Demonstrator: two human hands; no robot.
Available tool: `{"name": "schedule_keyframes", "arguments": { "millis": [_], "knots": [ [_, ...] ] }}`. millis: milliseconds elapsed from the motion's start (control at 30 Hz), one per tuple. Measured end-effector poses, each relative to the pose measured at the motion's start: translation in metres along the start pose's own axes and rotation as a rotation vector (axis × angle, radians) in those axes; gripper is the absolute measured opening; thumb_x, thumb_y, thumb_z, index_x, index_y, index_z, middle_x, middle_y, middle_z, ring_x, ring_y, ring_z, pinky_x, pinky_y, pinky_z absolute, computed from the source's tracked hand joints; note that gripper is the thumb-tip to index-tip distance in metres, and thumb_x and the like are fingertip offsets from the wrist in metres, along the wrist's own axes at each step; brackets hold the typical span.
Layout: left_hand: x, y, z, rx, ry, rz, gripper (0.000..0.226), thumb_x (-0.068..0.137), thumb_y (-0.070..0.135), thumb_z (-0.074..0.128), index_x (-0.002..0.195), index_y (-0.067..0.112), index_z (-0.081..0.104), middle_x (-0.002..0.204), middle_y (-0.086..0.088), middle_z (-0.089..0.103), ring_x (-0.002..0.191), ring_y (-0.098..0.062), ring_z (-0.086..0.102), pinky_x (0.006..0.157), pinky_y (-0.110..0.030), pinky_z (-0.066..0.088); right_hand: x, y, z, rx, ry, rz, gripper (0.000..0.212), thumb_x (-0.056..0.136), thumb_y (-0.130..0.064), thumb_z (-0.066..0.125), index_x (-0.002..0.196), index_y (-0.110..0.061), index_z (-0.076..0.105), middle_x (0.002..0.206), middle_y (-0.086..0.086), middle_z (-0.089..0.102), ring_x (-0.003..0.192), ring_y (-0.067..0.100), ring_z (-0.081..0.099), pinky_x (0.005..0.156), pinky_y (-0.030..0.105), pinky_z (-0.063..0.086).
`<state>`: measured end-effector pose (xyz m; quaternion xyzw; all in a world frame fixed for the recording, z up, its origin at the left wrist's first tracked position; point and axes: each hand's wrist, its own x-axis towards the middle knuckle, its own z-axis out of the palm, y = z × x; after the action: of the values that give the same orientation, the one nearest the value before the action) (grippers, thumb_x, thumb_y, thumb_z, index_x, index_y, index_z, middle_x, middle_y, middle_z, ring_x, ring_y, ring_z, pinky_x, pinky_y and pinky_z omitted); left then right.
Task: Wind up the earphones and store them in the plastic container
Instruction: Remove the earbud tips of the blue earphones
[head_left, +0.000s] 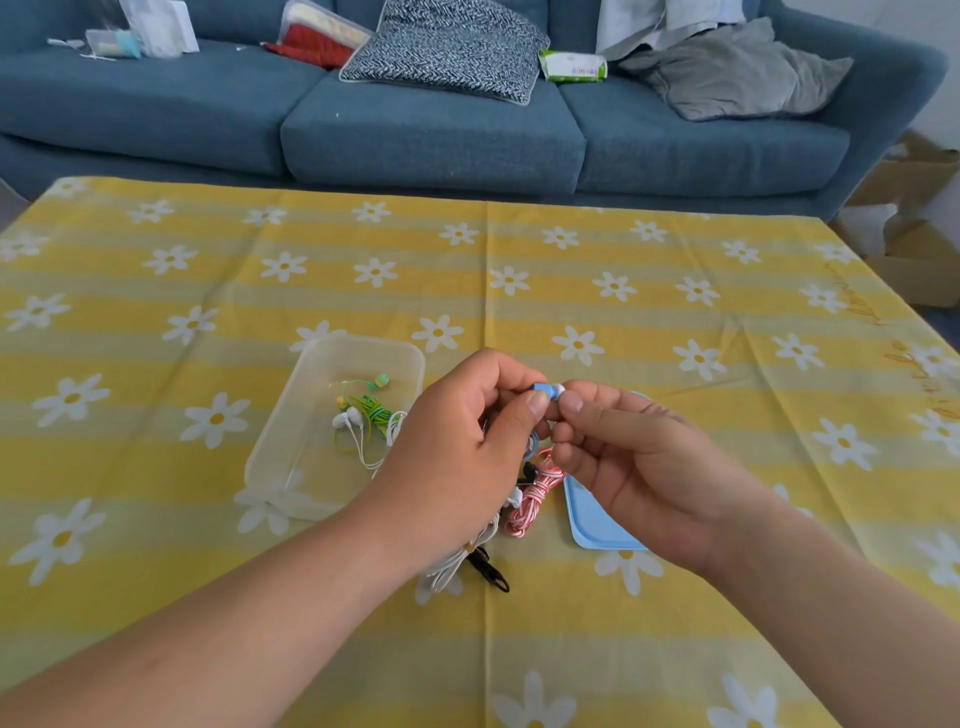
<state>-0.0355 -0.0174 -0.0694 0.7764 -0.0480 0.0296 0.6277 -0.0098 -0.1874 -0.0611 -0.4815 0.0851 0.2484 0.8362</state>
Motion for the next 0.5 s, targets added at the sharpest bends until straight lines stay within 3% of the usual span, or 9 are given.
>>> {"name": "schedule_keyframes", "arguments": {
  "millis": [233, 400, 500],
  "knots": [
    [-0.0008, -0.0022, 0.0008, -0.003, -0.025, -0.019, 0.009, 0.101, 0.015, 0.061, 0.102, 0.020, 0.068, 0.085, 0.005, 0.077, 0.082, -0.007, 0.073, 0.071, -0.017, 0.055, -0.0003, -0.0004, -0.0042, -0.151, -0.034, -0.051, 0.009, 0.079, -0.005, 0.069, 0.084, -0.002, 0.075, 0.077, 0.013, 0.070, 0.065, 0.017, 0.065, 0.063, 0.026, 0.059],
    [-0.0024, -0.0030, 0.0039, 0.009, 0.002, -0.024, 0.007, 0.101, 0.015, 0.061, 0.102, 0.019, 0.067, 0.084, 0.006, 0.077, 0.079, -0.004, 0.072, 0.068, -0.011, 0.050, -0.0002, 0.0022, -0.0038, -0.244, -0.054, -0.095, 0.015, 0.082, -0.011, 0.070, 0.091, 0.001, 0.069, 0.078, 0.015, 0.066, 0.070, 0.022, 0.059, 0.065, 0.028, 0.056],
    [-0.0040, -0.0038, 0.0060, 0.005, 0.037, -0.025, 0.007, 0.101, 0.017, 0.061, 0.101, 0.022, 0.066, 0.085, 0.006, 0.077, 0.082, -0.009, 0.073, 0.072, -0.022, 0.056, -0.0009, 0.0051, -0.0016, -0.273, -0.032, -0.131, 0.018, 0.082, -0.015, 0.071, 0.092, 0.000, 0.069, 0.075, 0.012, 0.066, 0.069, 0.020, 0.057, 0.064, 0.028, 0.052]
  ]
}}
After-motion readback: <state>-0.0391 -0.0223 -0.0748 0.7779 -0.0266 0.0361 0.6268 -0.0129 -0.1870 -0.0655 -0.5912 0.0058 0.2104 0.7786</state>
